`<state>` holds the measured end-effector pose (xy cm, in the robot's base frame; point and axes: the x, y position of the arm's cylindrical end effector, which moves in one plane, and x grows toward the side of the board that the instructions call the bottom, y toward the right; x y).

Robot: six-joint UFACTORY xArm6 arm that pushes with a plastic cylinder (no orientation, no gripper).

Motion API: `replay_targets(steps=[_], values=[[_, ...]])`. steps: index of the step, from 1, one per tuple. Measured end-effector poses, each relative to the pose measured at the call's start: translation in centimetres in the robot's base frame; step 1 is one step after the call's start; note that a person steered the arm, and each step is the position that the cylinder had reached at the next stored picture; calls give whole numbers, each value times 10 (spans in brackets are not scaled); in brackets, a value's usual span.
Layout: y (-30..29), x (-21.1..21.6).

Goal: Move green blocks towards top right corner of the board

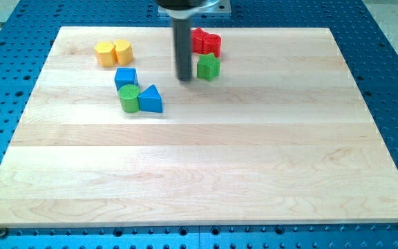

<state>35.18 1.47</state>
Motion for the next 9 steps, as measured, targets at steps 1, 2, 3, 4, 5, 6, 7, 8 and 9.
replay_targets(steps=[1,2,3,4,5,6,7,8,9], values=[[66,-46],[30,-34],[59,-61],[111,-82],[110,-63],[68,-6],[13,109],[-97,181],[-147,148]])
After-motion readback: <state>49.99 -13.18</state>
